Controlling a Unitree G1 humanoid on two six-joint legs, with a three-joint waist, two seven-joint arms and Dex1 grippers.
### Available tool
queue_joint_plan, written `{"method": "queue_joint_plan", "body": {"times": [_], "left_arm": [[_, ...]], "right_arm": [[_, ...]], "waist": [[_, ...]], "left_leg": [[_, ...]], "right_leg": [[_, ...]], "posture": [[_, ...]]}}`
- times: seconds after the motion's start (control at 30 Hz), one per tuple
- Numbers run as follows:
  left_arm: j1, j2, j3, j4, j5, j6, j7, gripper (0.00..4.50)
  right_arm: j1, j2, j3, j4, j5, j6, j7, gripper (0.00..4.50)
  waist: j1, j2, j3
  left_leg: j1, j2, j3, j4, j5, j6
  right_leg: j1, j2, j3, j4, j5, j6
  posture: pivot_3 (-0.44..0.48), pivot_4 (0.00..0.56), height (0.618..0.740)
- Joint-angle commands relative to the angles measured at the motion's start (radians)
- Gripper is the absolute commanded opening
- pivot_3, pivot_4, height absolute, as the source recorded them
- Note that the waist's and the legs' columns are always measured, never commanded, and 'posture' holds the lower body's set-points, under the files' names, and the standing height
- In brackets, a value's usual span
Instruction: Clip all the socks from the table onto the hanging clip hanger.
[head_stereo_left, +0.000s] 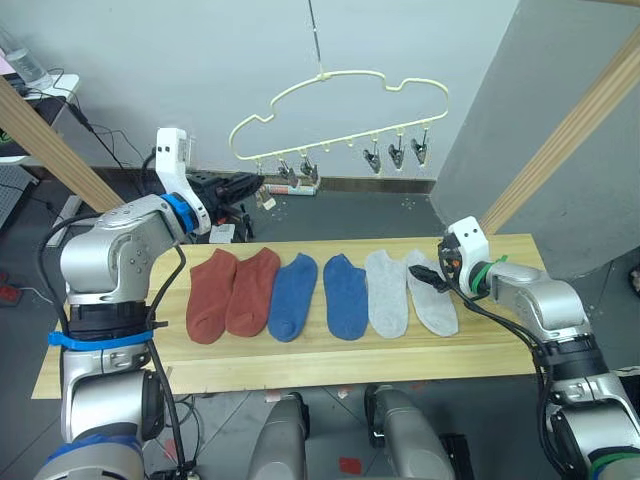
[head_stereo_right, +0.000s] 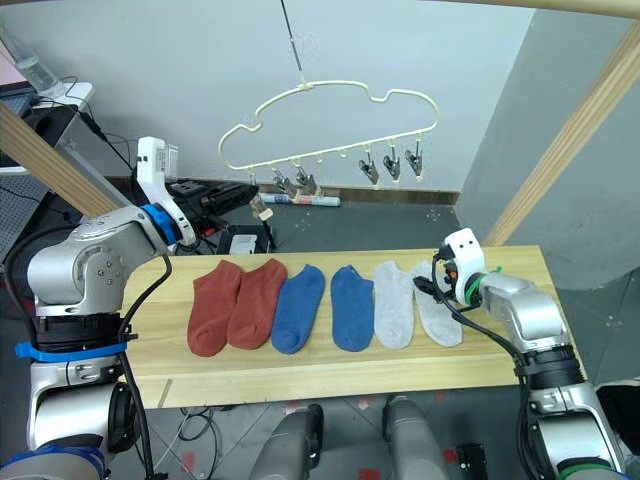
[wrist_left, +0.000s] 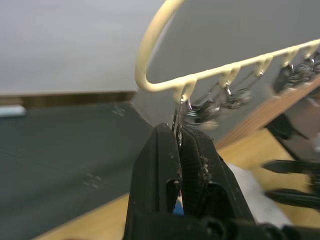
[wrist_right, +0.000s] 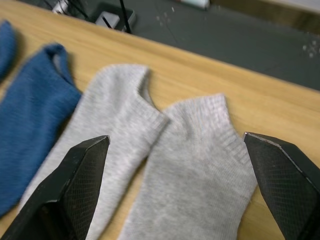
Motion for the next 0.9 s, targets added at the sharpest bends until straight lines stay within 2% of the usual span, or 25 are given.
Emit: {"method": "queue_joint_plan", "body": {"times": [0.03, 0.23, 0.57, 0.7, 0.9], "left_arm": [[0.013, 0.029, 0.001, -0.061, -0.029, 0.033, -0.023, 0.00], [0.027, 0.030, 0.011, -0.093, -0.048, 0.052, -0.020, 0.00], [0.019, 0.021, 0.017, -0.103, -0.084, 0.080, -0.012, 0.00], [0.011, 0.026, 0.038, -0.109, -0.136, 0.146, -0.009, 0.00], [0.001, 0.023, 0.047, -0.105, -0.155, 0.167, 0.019, 0.00]], "right_arm": [[-0.042, 0.005, 0.045, 0.147, -0.086, -0.146, 0.029, 4.50], [-0.070, -0.002, 0.082, 0.279, -0.174, -0.289, 0.071, 4.50], [-0.111, 0.020, 0.077, 0.434, -0.219, -0.349, 0.133, 4.50], [-0.102, 0.015, 0.086, 0.459, -0.240, -0.379, 0.155, 3.69], [-0.076, 0.012, 0.087, 0.432, -0.266, -0.410, 0.176, 1.57]], "waist": [[0.000, 0.000, 0.000], [0.006, -0.001, 0.001], [0.010, -0.001, 0.001], [0.011, -0.001, 0.001], [0.012, -0.001, 0.001]], "left_leg": [[0.000, 0.000, 0.001, 0.000, 0.000, 0.000], [0.000, 0.000, 0.001, 0.000, 0.000, 0.000], [0.000, 0.000, 0.001, 0.000, 0.000, 0.000], [0.000, 0.000, 0.001, 0.000, 0.000, 0.000], [0.000, 0.000, 0.001, 0.001, 0.000, 0.000]], "right_leg": [[0.000, 0.000, 0.000, 0.000, 0.000, 0.000], [0.000, -0.001, 0.001, 0.000, 0.000, 0.000], [0.000, -0.001, 0.001, 0.000, 0.000, 0.000], [0.000, -0.001, 0.001, 0.000, 0.001, -0.001], [0.000, -0.002, 0.001, 0.001, 0.000, 0.000]], "posture": [[0.009, 0.307, 0.740], [0.024, 0.303, 0.740], [0.024, 0.304, 0.740], [0.029, 0.305, 0.740], [0.037, 0.310, 0.740]]}}
